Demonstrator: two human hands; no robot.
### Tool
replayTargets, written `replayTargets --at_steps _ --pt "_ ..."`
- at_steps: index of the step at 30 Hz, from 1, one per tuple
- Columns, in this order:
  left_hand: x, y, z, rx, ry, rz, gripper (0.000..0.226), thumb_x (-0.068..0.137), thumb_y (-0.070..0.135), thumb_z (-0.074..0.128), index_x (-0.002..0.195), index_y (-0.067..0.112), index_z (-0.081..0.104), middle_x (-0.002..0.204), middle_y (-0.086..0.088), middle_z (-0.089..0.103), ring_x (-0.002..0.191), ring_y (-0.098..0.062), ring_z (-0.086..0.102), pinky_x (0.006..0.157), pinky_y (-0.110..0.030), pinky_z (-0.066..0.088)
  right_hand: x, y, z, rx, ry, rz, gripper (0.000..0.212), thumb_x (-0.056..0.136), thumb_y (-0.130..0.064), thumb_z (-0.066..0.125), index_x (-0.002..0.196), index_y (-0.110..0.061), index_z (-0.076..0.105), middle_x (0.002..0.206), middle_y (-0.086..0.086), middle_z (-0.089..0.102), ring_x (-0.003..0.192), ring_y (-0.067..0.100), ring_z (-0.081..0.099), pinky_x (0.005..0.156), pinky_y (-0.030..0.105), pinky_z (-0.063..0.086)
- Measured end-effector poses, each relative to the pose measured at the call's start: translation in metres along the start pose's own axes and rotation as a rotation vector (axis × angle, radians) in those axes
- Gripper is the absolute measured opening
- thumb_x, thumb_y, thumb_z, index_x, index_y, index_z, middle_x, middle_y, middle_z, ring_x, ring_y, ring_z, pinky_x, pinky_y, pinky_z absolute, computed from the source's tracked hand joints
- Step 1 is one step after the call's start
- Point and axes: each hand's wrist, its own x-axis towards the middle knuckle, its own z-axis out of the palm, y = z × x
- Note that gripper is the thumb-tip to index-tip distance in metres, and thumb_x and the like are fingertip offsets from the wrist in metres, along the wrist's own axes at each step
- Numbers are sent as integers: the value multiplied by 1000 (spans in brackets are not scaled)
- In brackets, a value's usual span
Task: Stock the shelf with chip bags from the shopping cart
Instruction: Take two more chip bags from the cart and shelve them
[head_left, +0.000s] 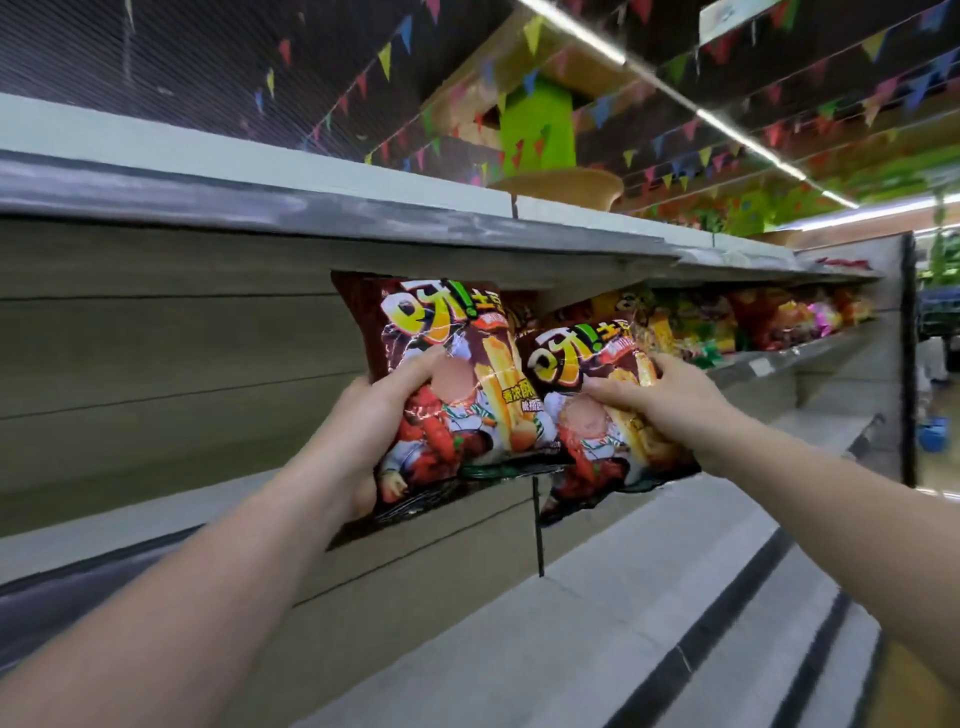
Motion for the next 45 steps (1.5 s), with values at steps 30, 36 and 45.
replayTargets --at_steps 30,36,45 --pt "144 -16 95 85 122 27 39 66 38 67 95 12 70 82 -15 74 56 -25 70 52 -34 58 266 63 50 341 -324 -100 69 77 -32 75 136 -15 43 128 8 55 113 26 55 95 35 47" --pt "166 -27 122 96 203 36 41 57 40 69 89 14 70 88 -16 74 62 -27 71 55 -35 59 293 86 50 255 -441 -91 42 82 -32 71 118 -19 52 112 2 58 103 22 56 88 28 46" --pt "201 -44 155 173 358 33 88 47 42 79 122 2 54 86 -16 74 69 -27 73 54 -33 58 298 98 27 261 -435 -114 50 91 -32 57 135 -9 47 134 11 51 123 30 49 103 36 40"
